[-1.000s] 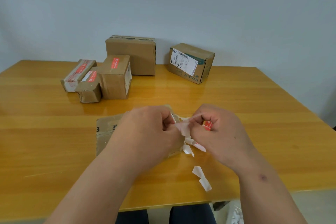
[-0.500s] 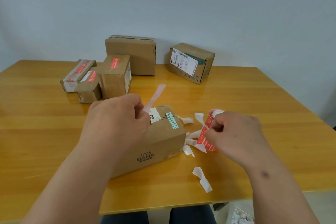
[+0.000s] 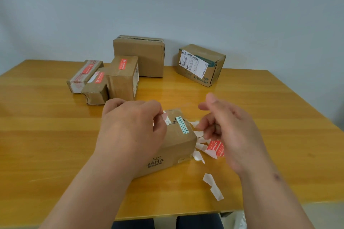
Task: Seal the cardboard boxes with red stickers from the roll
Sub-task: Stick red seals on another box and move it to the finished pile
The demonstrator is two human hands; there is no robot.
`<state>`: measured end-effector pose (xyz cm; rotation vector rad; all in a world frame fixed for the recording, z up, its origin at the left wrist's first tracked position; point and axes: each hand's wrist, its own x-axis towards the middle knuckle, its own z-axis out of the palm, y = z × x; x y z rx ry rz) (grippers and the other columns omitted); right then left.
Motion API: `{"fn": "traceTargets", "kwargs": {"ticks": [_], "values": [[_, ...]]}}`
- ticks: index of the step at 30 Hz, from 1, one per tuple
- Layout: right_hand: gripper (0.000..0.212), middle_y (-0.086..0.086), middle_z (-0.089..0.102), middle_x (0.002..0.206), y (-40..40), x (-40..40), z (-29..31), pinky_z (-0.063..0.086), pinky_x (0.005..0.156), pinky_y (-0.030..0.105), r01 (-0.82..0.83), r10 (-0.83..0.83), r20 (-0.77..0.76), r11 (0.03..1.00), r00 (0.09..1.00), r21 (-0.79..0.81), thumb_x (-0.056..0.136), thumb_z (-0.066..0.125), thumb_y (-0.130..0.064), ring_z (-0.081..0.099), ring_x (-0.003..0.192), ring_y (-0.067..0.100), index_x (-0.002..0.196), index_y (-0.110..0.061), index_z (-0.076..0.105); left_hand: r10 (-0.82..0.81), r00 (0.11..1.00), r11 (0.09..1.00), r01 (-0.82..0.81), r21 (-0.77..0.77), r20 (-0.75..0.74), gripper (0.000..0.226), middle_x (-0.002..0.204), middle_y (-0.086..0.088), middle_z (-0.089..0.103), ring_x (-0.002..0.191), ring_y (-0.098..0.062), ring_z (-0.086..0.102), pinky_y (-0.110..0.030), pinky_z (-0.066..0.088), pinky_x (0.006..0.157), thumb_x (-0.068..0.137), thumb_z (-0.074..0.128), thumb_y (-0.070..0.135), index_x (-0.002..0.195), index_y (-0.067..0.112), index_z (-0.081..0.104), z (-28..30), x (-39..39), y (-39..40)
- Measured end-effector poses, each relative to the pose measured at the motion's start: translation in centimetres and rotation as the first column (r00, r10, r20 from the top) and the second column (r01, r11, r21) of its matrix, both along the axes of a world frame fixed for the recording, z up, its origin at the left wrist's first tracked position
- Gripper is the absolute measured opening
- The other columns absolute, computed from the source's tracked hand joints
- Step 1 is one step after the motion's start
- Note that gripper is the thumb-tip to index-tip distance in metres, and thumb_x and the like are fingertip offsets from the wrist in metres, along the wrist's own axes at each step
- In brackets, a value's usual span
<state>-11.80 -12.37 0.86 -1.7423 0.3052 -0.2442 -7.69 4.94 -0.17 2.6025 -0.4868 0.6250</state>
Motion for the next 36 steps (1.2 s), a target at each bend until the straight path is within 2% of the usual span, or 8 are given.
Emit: {"fn": "traceTargets", "kwargs": {"ticks": [4, 12, 22, 27, 31, 33, 34, 36], "values": [[0.051, 0.006, 0.066, 0.062, 1.4, 1.1, 0.9, 0.04, 0.059, 0.036, -0.051, 0.055, -0.042, 0.994, 0.998, 0.099, 0.082, 0.052, -0.062, 0.053, 0.054, 0.017, 0.096, -0.015, 0.064, -0.012, 0.999, 0.997, 0.009, 0.076, 0.035, 0.03, 0.058, 0.009, 0.061, 0.058, -0.013, 0.056, -0.031, 0.029, 0.085, 0.086, 0.041, 0.034, 0.068, 0.025, 0.062, -0.2, 0.2, 0.1], [0.008, -0.001, 0.066, 0.058, 2.6, 2.1, 0.7, 0.046, 0.051, 0.024, -0.073, 0.072, 0.031, 0.997, 0.997, 0.007, 0.081, 0.067, -0.005, 0.059, 0.05, 0.009, 0.08, -0.013, 0.068, 0.003, 1.0, 0.995, -0.004, 0.098, 0.018, 0.025, 0.059, 0.011, 0.061, 0.06, -0.014, 0.059, -0.031, 0.027, 0.088, 0.084, 0.048, 0.032, 0.068, 0.027, 0.066, -0.3, 0.5, 1.3], [0.037, 0.004, 0.072, 0.072, 3.7, 1.9, 0.9, 0.049, 0.065, 0.033, -0.187, 0.187, -0.021, 0.982, 0.982, 0.014, 0.079, 0.064, -0.056, 0.065, 0.062, 0.016, 0.089, -0.02, 0.065, 0.021, 0.996, 0.997, -0.027, 0.072, 0.087, 0.02, 0.062, 0.01, 0.063, 0.062, -0.017, 0.06, -0.036, 0.032, 0.088, 0.085, 0.054, 0.028, 0.071, 0.026, 0.069, 0.0, 0.7, 2.4], [0.007, -0.002, 0.069, 0.066, 4.3, 2.5, 0.6, 0.049, 0.06, 0.027, -0.142, 0.151, 0.063, 0.982, 0.987, -0.126, 0.083, 0.071, -0.018, 0.065, 0.059, 0.008, 0.087, -0.024, 0.067, -0.005, 0.997, 0.996, -0.002, 0.086, 0.077, 0.019, 0.064, 0.01, 0.065, 0.064, -0.016, 0.061, -0.036, 0.032, 0.089, 0.084, 0.055, 0.029, 0.073, 0.027, 0.07, -0.4, 0.9, 2.7], [0.015, -0.004, 0.066, 0.07, 3.9, 2.4, 0.4, 0.05, 0.065, 0.027, -0.173, 0.2, 0.099, 0.958, 0.975, -0.23, 0.087, 0.066, -0.015, 0.06, 0.064, 0.005, 0.087, -0.03, 0.065, -0.088, 0.98, 0.947, 0.027, -0.32, -0.179, 0.015, 0.077, 0.017, 0.07, 0.075, -0.003, 0.064, -0.029, 0.043, 0.086, 0.092, 0.061, 0.029, 0.093, 0.035, 0.074, 0.3, 1.0, 3.7], [0.018, -0.007, 0.065, 0.073, 3.2, 2.3, 0.4, 0.051, 0.072, 0.032, -0.196, 0.23, 0.126, 0.952, 0.965, -0.237, 0.091, 0.06, -0.014, 0.06, 0.07, 0.006, 0.09, -0.032, 0.063, -0.306, 0.863, 0.705, -0.078, -0.704, -0.402, 0.021, 0.09, 0.015, 0.074, 0.086, -0.003, 0.065, -0.029, 0.048, 0.087, 0.094, 0.059, 0.023, 0.103, 0.037, 0.072, 1.2, 1.0, 4.3], [0.02, -0.008, 0.064, 0.075, 2.9, 2.2, 0.5, 0.05, 0.075, 0.035, -0.223, 0.26, 0.134, 0.945, 0.956, -0.237, 0.093, 0.057, -0.014, 0.06, 0.073, 0.007, 0.092, -0.033, 0.062, -0.378, 0.82, 0.611, -0.128, -0.781, -0.43, 0.022, 0.095, 0.012, 0.074, 0.09, -0.008, 0.066, -0.036, 0.049, 0.092, 0.095, 0.055, 0.025, 0.105, 0.037, 0.07, 1.3, 1.1, 4.6], [0.019, -0.007, 0.063, 0.077, 2.7, 2.1, 0.7, 0.05, 0.078, 0.039, -0.31, 0.351, 0.135, 0.916, 0.927, -0.256, 0.093, 0.053, -0.017, 0.059, 0.077, 0.01, 0.094, -0.035, 0.06, -0.407, 0.784, 0.643, -0.119, -0.756, -0.47, 0.027, 0.099, 0.014, 0.072, 0.095, -0.013, 0.067, -0.047, 0.046, 0.099, 0.093, 0.049, 0.049, 0.11, 0.039, 0.067, 1.2, 1.3, 4.7]]}}
